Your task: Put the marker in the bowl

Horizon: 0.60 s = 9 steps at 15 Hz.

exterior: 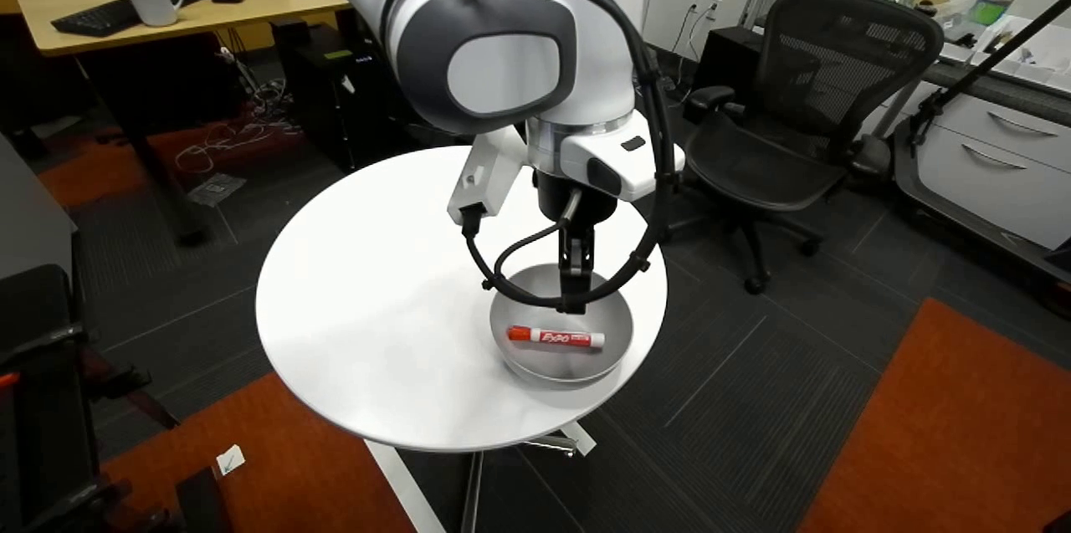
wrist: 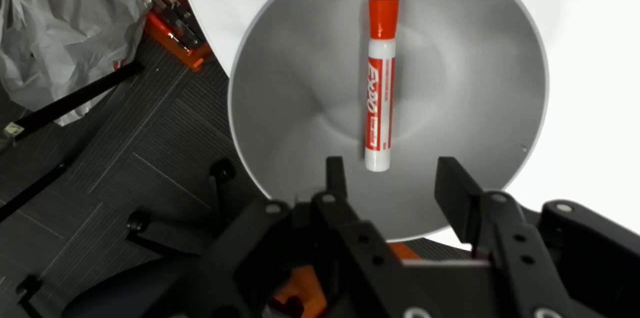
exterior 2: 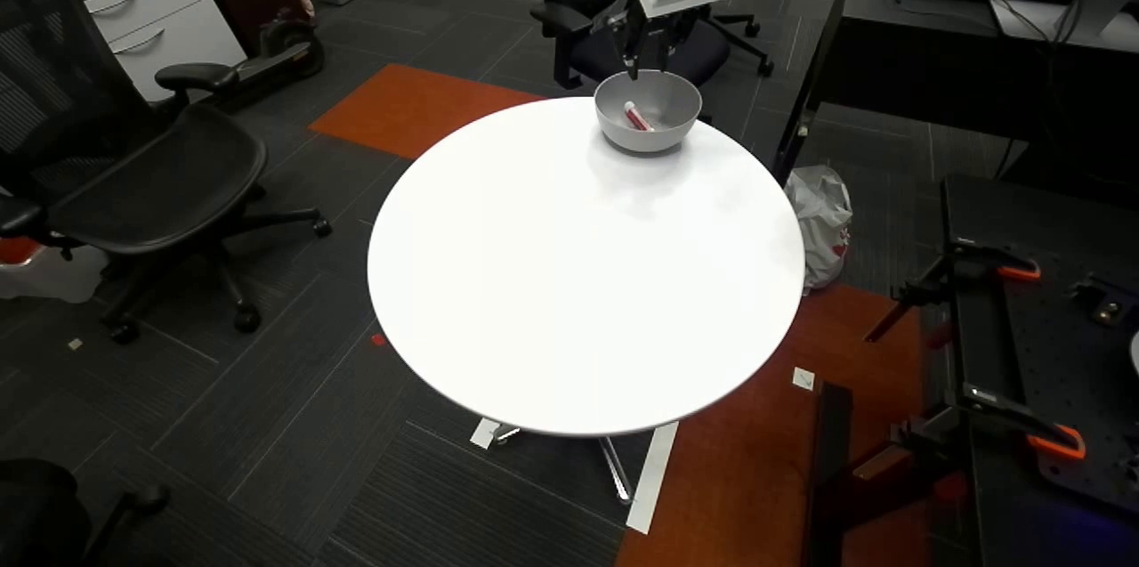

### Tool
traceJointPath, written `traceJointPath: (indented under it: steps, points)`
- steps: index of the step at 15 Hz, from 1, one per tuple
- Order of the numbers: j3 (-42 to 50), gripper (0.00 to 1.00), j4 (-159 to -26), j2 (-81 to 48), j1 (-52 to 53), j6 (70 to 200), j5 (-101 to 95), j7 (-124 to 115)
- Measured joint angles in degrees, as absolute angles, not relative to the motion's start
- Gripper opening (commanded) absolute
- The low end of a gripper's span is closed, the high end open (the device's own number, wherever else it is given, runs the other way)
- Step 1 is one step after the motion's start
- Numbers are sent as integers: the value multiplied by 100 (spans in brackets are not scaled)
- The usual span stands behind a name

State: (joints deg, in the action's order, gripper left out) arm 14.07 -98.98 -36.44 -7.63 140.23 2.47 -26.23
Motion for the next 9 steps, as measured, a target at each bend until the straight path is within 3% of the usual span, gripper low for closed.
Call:
traceJointPath:
  steps: [2,9]
  points:
    - [1401,99,-9808,-3708,-766,13988,251,-2623]
    - [1391,100,-9671,-3750,-772,13874,254,-2619]
